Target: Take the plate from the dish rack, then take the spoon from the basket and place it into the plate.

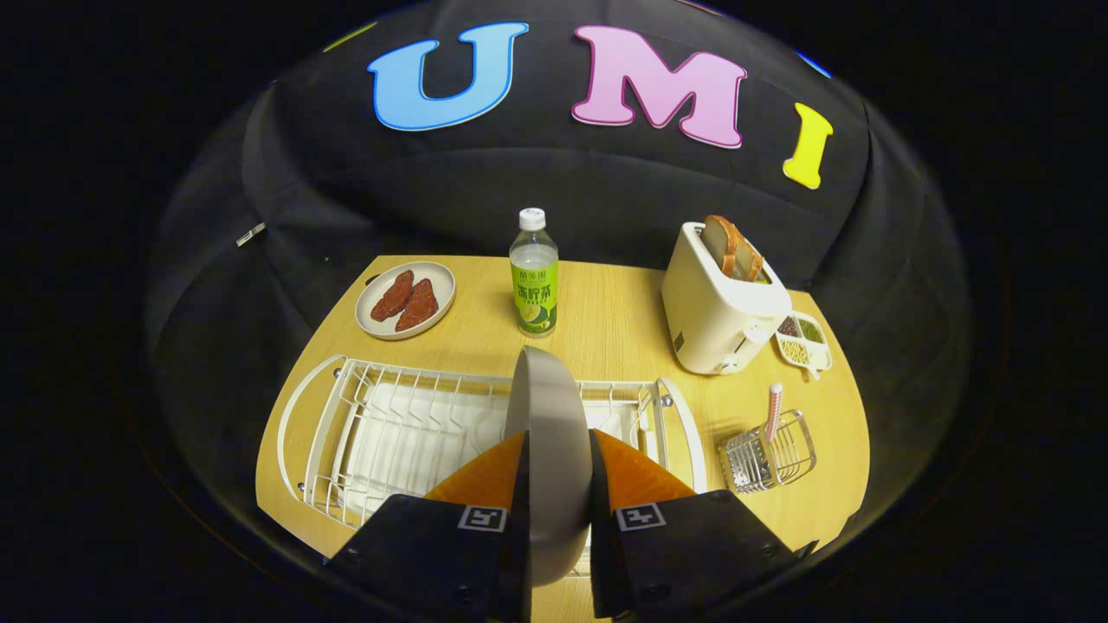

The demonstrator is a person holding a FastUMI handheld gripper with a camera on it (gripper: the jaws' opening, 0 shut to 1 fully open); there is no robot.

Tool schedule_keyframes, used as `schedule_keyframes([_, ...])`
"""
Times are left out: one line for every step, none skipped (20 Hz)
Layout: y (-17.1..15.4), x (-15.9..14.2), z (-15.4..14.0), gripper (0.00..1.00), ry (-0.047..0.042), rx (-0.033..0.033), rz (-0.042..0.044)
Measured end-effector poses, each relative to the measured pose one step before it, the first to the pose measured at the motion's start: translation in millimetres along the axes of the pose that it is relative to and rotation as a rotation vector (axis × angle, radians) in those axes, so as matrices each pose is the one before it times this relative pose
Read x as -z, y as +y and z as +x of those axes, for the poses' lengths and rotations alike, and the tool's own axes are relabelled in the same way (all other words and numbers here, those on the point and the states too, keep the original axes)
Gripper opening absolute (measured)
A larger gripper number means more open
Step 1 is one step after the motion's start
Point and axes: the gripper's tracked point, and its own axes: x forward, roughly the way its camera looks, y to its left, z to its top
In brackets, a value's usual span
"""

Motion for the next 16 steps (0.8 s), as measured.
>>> schedule_keyframes([-0.03, -5.20, -2.23, 0.31, -0.01270, 0.01053, -0.02820])
schedule_keyframes([-0.66, -3.49, -1.37, 0.31, -0.00607, 0.00789, -0.02490])
schedule_keyframes([-0.92, -2.84, -1.31, 0.31, -0.00680, 0.00491, -0.01247])
schedule_keyframes([-3.04, -2.83, -1.71, 0.31, -0.00663, 0.00669, 0.00003])
schedule_keyframes([-4.09, -4.13, -0.90, 0.30, -0.00765, 0.00732, 0.00794])
schedule_keyframes([-4.84, -1.67, 0.47, 0.29, -0.00011, 0.01033, 0.01084])
schedule_keyframes([2.26, 1.56, -0.30, 0.27, 0.01567, -0.02874, 0.03170])
schedule_keyframes([-1.26, 0.34, -4.35, 0.23, 0.02078, -0.01026, 0.02994])
schedule_keyframes([-4.70, 0.69, 0.28, 0.23, 0.00234, 0.00331, 0.00983])
schedule_keyframes([-4.06, -2.85, -2.37, 0.23, -0.00983, -0.00329, 0.00018])
schedule_keyframes([-2.40, -2.40, -5.22, 0.23, -0.01306, -0.00896, -0.00303])
schedule_keyframes([-2.57, -1.15, -4.88, 0.23, -0.00813, -0.01074, -0.00268])
schedule_keyframes([-3.87, 0.76, -4.75, 0.22, -0.00575, -0.01330, 0.00106])
schedule_keyframes([-3.14, -1.66, -6.64, 0.23, -0.01006, -0.01998, 0.00847])
schedule_keyframes([-1.61, -2.18, -5.28, 0.23, -0.01353, -0.02994, 0.01132])
schedule_keyframes([-3.70, -0.61, -6.90, 0.23, -0.00489, -0.03068, 0.01074])
